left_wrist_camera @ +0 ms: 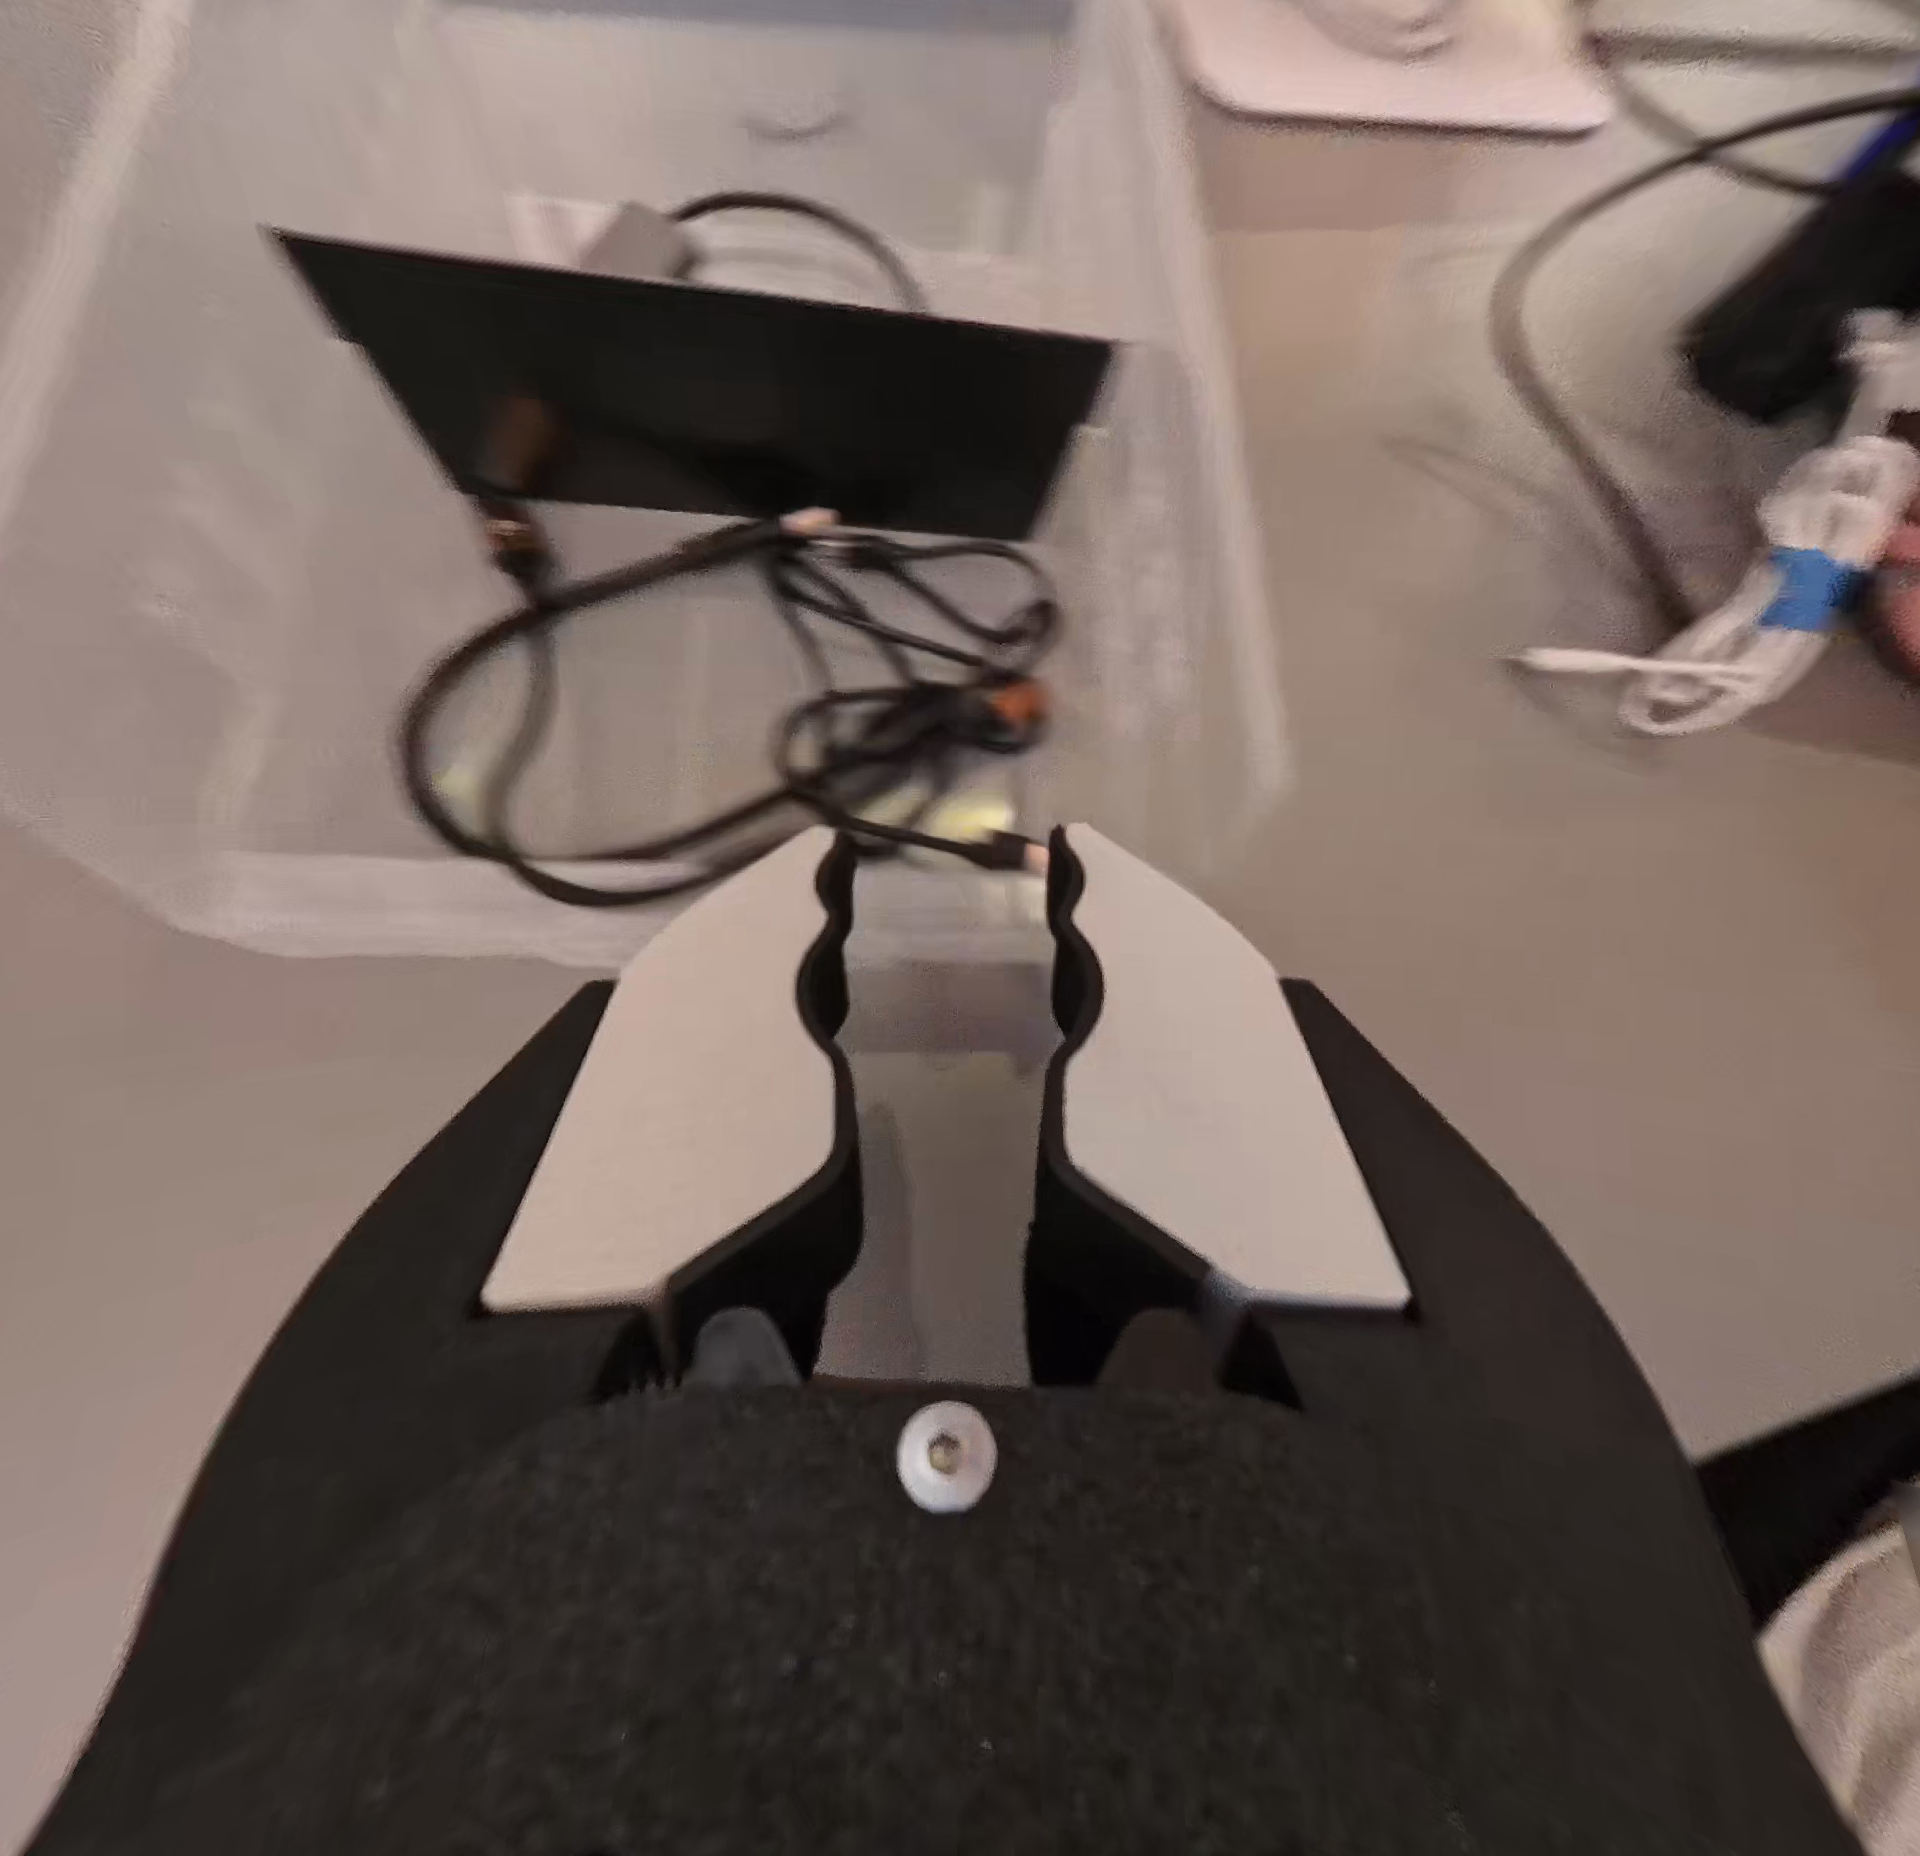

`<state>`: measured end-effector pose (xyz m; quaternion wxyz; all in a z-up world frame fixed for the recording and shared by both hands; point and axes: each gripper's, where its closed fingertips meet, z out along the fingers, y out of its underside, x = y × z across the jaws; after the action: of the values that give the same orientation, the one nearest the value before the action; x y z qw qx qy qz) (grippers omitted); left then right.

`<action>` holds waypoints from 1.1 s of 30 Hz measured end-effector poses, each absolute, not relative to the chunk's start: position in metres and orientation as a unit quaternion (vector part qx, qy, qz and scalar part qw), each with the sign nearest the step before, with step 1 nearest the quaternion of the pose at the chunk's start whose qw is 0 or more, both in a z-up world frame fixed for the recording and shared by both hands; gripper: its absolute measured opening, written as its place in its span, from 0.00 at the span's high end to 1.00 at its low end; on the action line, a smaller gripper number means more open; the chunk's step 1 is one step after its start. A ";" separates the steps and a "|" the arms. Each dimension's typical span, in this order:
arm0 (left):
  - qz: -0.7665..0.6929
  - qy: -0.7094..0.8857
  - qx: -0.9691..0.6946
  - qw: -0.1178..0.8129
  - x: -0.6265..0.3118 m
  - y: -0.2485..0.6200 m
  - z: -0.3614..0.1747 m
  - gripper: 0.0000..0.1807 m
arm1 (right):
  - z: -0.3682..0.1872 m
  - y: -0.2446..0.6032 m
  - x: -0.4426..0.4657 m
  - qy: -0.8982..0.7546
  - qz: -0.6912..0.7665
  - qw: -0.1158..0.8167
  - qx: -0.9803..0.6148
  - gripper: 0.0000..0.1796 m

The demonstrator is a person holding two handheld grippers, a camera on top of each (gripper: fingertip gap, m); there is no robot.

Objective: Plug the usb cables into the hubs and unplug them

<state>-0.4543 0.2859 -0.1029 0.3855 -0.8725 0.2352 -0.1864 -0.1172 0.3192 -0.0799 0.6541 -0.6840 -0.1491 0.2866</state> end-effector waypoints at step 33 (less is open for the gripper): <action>-0.082 0.543 -0.767 0.333 -0.436 0.408 -0.106 0.94 | -0.082 0.318 -0.122 -0.162 0.299 0.644 -0.685 0.83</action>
<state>-0.4355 0.4077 -0.1058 0.3326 -0.7666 0.5431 -0.0824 -0.1217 0.3181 -0.0815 0.6444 -0.6850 -0.1615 0.2992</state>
